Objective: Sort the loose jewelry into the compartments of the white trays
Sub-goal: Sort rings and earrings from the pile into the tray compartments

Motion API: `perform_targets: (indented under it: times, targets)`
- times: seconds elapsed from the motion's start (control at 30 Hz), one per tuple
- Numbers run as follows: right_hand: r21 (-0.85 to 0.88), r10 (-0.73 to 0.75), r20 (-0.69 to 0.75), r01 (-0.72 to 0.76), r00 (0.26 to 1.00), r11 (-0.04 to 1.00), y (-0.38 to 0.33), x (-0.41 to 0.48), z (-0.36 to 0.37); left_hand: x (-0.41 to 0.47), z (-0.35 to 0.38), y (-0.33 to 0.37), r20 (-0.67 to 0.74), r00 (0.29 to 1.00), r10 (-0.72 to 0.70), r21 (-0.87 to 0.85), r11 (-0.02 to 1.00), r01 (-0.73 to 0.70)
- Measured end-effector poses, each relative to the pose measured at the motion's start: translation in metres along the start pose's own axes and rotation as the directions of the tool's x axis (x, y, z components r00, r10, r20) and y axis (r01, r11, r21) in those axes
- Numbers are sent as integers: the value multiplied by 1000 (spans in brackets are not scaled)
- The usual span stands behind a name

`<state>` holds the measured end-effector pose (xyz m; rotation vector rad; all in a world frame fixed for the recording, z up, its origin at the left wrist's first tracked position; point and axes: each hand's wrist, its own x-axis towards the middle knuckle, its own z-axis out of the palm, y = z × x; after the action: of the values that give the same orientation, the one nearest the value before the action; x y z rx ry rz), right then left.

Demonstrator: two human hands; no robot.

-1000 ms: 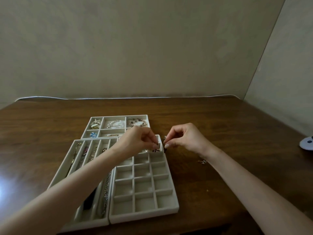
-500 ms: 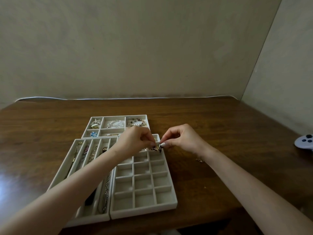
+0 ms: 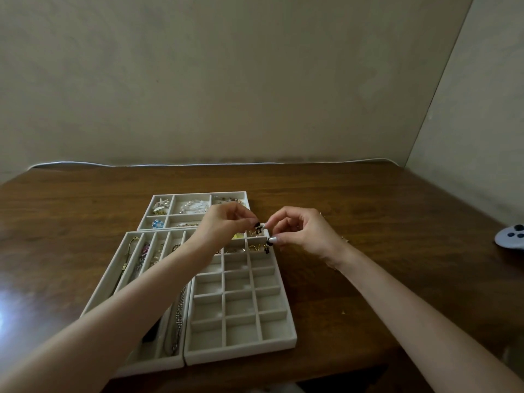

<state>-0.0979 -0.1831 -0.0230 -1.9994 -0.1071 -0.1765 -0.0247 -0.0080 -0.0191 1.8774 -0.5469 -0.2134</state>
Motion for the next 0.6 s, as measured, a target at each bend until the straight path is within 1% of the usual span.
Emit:
perform_targets:
  times: [0.17,0.37,0.53,0.6]
  targets:
    - [78,2,32,-4,999,997,2,1,0,0,1,0,-5,1000,22,7,1000,-22]
    - [-22,20,95,-18,995,1000,3,0,4,-1,2,-3,11,998,58,26,998,-58]
    - [-12,26,70,-25,997,1000,5,-1,2,0,3,-7,-15,996,85,41,996,-84]
    - [1,25,40,-25,999,1000,4,-1,-2,2,0,-8,7,995,104,106,989,-104]
